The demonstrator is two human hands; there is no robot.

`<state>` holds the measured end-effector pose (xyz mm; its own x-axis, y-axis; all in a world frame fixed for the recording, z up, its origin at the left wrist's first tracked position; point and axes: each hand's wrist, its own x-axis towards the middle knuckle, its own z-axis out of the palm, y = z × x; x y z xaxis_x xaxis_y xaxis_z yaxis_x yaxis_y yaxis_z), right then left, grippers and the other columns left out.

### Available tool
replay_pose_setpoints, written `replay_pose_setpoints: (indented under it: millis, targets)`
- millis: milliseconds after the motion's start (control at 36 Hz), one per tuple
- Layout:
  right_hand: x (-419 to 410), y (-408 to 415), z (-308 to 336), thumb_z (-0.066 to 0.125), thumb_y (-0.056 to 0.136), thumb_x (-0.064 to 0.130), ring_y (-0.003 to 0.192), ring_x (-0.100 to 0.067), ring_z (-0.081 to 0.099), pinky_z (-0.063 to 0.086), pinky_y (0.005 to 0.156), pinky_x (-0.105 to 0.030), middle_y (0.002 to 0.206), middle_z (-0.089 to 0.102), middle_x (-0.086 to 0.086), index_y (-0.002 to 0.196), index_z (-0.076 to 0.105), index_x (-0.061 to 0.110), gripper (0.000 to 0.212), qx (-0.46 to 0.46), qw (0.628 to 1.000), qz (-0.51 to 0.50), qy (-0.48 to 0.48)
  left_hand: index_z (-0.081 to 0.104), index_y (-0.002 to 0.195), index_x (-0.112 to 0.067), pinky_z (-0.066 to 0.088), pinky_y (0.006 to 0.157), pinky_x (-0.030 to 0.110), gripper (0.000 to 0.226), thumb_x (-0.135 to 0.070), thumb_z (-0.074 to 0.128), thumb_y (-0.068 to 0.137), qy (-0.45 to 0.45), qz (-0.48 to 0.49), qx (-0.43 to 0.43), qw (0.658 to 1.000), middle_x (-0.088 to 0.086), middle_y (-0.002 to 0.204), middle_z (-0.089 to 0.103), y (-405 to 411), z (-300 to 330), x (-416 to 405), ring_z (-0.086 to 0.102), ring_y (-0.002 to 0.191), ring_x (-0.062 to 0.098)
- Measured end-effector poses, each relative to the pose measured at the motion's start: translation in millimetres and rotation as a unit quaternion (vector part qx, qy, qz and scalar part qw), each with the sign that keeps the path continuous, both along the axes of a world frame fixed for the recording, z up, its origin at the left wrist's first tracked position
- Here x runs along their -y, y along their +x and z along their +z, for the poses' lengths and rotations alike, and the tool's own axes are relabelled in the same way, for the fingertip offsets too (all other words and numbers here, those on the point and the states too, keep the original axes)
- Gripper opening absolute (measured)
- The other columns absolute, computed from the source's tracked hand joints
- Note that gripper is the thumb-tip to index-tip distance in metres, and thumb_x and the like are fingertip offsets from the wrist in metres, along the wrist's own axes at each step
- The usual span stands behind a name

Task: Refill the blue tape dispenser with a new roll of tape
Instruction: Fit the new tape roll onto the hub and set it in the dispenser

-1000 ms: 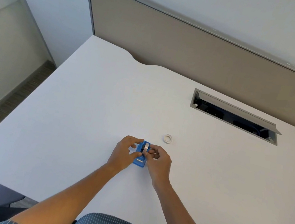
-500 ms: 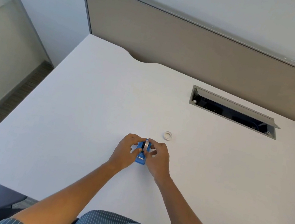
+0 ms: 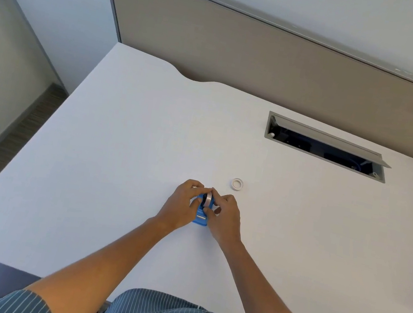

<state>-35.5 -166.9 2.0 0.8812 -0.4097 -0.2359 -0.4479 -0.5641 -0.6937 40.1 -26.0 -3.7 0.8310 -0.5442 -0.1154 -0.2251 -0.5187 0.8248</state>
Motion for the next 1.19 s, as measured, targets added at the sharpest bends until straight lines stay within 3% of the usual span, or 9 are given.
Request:
replay_pose_setpoints:
  millis: [306, 583, 667, 833, 1028, 1194]
  targets:
    - [-4, 1, 1, 0.073, 0.096, 0.018, 0.091, -0.017, 0.062, 0.043, 0.074, -0.014, 0.104, 0.053, 0.002, 0.140, 0.064, 0.032, 0.048, 0.007, 0.999, -0.033, 0.014, 0.067, 0.134, -0.014, 0.051, 0.107, 0.035, 0.032, -0.014, 0.058, 0.103, 0.023, -0.029, -0.004, 0.999, 0.002, 0.132, 0.059, 13, 0, 1, 0.058, 0.121, 0.018]
    - [-2, 0, 8, 0.075, 0.096, 0.021, 0.082, -0.011, 0.061, 0.042, 0.073, -0.009, 0.103, 0.062, -0.005, 0.133, 0.072, 0.034, 0.039, 0.033, 0.997, -0.057, 0.037, 0.066, 0.136, -0.014, 0.051, 0.107, 0.033, 0.036, -0.010, 0.063, 0.100, 0.008, -0.053, -0.001, 0.999, 0.003, 0.131, 0.063, 17, 1, 3, 0.060, 0.120, 0.019]
    - [-1, 1, 10, 0.076, 0.094, 0.022, 0.081, -0.007, 0.061, 0.045, 0.075, -0.014, 0.101, 0.063, -0.004, 0.128, 0.073, 0.037, 0.037, 0.038, 0.996, -0.067, 0.051, 0.066, 0.136, -0.013, 0.050, 0.108, 0.034, 0.040, -0.008, 0.066, 0.097, 0.006, -0.059, -0.002, 0.998, 0.003, 0.133, 0.063, 19, 1, 2, 0.060, 0.122, 0.020]
    - [0, 3, 8, 0.076, 0.093, 0.020, 0.087, -0.017, 0.066, 0.055, 0.084, -0.030, 0.098, 0.065, -0.003, 0.123, 0.076, 0.039, 0.035, 0.041, 0.993, -0.082, 0.069, 0.062, 0.141, -0.017, 0.049, 0.110, 0.034, 0.053, -0.011, 0.076, 0.090, 0.006, -0.080, -0.019, 0.997, 0.001, 0.136, 0.061, 20, -1, -1, 0.057, 0.125, 0.018]
    - [1, 7, 11, 0.077, 0.093, 0.021, 0.092, -0.022, 0.067, 0.058, 0.088, -0.036, 0.099, 0.067, -0.004, 0.119, 0.079, 0.034, 0.029, 0.034, 0.990, -0.102, 0.089, 0.065, 0.138, -0.018, 0.051, 0.106, 0.031, 0.051, -0.022, 0.079, 0.090, -0.002, -0.070, -0.008, 0.998, -0.001, 0.133, 0.063, 19, -2, 1, 0.059, 0.120, 0.016]
    - [2, 10, 15, 0.077, 0.094, 0.020, 0.093, -0.021, 0.068, 0.057, 0.087, -0.033, 0.098, 0.069, 0.000, 0.117, 0.081, 0.028, 0.025, 0.035, 0.988, -0.114, 0.101, 0.066, 0.137, -0.018, 0.051, 0.102, 0.028, 0.049, -0.023, 0.079, 0.090, -0.006, -0.066, -0.006, 0.998, -0.002, 0.132, 0.064, 18, -2, 1, 0.060, 0.118, 0.014]
